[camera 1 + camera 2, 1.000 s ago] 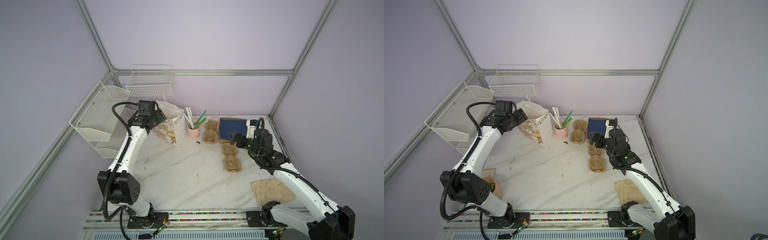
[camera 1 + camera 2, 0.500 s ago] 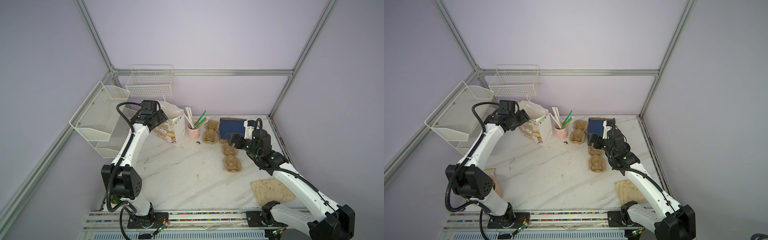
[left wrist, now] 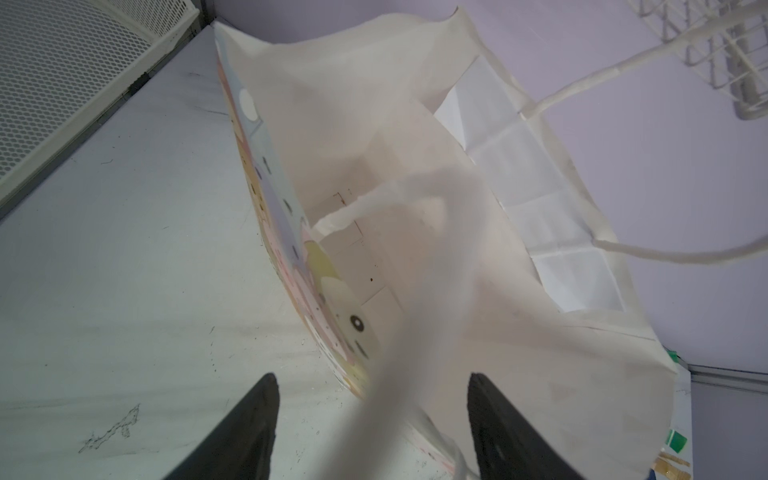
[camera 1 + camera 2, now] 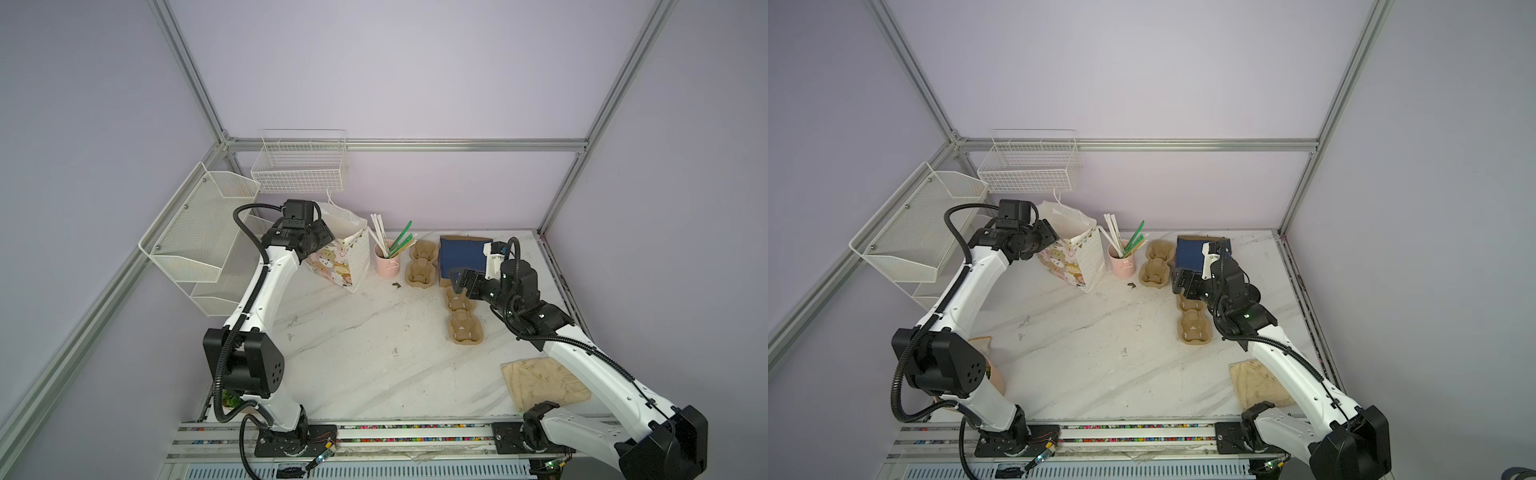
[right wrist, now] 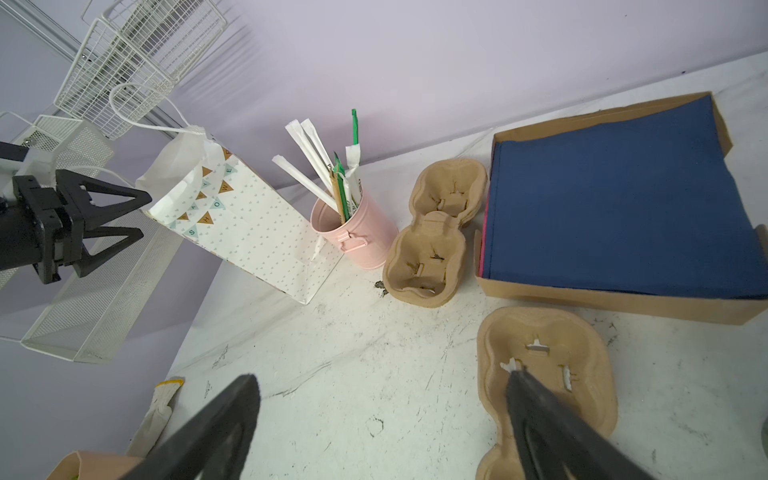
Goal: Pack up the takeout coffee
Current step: 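Grasp the gift bag's top edge with the left gripper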
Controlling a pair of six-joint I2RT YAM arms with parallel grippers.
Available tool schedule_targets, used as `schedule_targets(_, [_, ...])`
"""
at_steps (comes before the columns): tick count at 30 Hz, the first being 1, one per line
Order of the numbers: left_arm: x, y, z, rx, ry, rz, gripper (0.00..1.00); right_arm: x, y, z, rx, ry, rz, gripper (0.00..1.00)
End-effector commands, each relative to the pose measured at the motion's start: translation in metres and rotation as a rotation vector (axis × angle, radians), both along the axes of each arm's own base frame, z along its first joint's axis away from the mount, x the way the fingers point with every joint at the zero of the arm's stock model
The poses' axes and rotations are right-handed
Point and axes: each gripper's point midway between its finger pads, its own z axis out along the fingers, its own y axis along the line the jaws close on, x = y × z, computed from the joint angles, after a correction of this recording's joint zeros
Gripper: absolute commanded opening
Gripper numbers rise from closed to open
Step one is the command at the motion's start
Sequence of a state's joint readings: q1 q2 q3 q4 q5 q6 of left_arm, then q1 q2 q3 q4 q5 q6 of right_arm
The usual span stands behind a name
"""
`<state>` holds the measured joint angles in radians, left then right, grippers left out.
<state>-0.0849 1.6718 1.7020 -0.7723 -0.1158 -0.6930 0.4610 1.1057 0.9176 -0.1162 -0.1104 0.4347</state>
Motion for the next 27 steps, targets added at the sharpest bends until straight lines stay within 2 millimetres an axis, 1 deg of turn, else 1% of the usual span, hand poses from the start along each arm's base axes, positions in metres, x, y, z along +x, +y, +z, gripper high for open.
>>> schedule_targets(1, [0.0112, 0.0025, 0.0395, 0.004, -0.097, 0.003, 0.68, 0.0005, 0.0015, -0.0037, -0.017, -0.006, 0.003, 0.95])
schedule_targets(4, [0.013, 0.0013, 0.0401, 0.001, -0.099, -0.003, 0.64, 0.0001, 0.0026, -0.004, -0.018, -0.007, 0.004, 0.95])
schedule_targets(9, [0.0126, 0.0026, 0.042, 0.009, -0.102, 0.0, 0.6, -0.0009, 0.0023, -0.0068, -0.024, -0.003, 0.003, 0.95])
schedule_targets(11, [0.0122, 0.0026, 0.0414, 0.011, -0.099, -0.002, 0.58, -0.0008, 0.0023, -0.0079, -0.026, -0.003, 0.002, 0.95])
schedule_targets(13, [0.0118, 0.0026, 0.0401, 0.012, -0.095, -0.003, 0.52, -0.0013, 0.0029, -0.0083, -0.027, -0.002, 0.004, 0.95])
schedule_targets(16, [0.0116, 0.0029, 0.0391, 0.014, -0.092, -0.002, 0.47, -0.0011, 0.0032, -0.0075, -0.024, -0.004, 0.004, 0.95])
schedule_targets(20, [0.0116, 0.0034, 0.0382, 0.02, -0.088, -0.002, 0.45, -0.0009, 0.004, -0.0087, -0.027, -0.002, 0.006, 0.95])
schedule_targets(27, [0.0096, 0.0063, 0.0384, 0.037, -0.08, 0.002, 0.35, -0.0012, 0.005, -0.0101, -0.028, -0.001, 0.008, 0.95])
